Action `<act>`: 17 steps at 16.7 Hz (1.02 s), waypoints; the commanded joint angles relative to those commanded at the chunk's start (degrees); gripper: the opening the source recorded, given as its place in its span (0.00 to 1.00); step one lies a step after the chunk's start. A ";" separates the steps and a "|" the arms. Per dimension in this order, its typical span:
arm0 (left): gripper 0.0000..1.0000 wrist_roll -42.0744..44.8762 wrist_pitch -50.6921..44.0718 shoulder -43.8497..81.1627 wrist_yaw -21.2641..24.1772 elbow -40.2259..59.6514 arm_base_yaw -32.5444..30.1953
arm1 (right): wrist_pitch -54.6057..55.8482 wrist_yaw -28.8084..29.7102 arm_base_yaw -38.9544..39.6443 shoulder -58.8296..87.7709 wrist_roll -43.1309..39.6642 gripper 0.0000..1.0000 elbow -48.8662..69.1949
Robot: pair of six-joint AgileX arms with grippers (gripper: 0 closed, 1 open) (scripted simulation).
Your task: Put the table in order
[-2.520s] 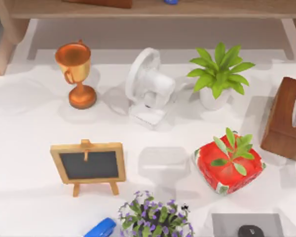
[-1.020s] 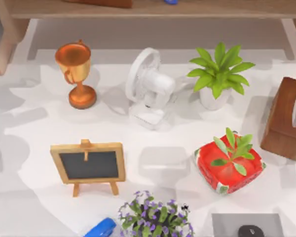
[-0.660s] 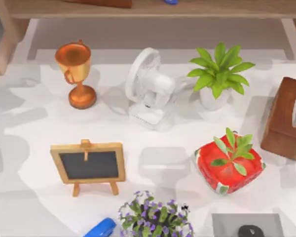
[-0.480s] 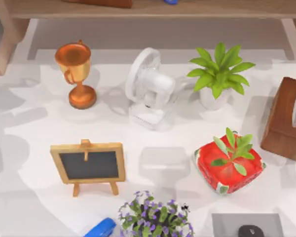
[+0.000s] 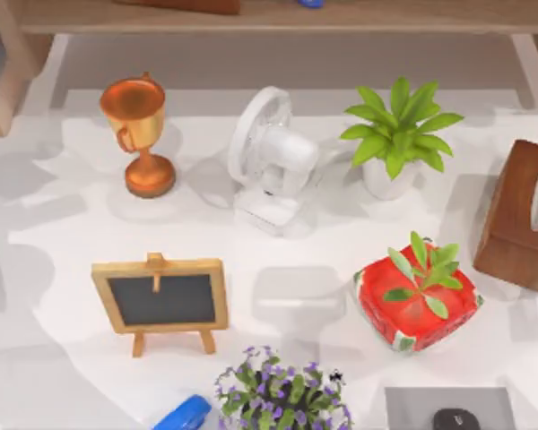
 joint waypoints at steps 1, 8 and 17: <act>1.00 0.00 0.00 0.00 0.00 0.00 0.00 | 0.00 0.00 0.00 0.00 0.00 1.00 0.00; 1.00 0.01 0.10 -0.24 0.08 -0.21 0.22 | 0.00 0.00 0.00 0.00 0.00 1.00 0.00; 1.00 1.43 2.66 -7.62 3.68 -11.02 4.14 | 0.00 0.00 0.00 0.00 0.00 1.00 0.00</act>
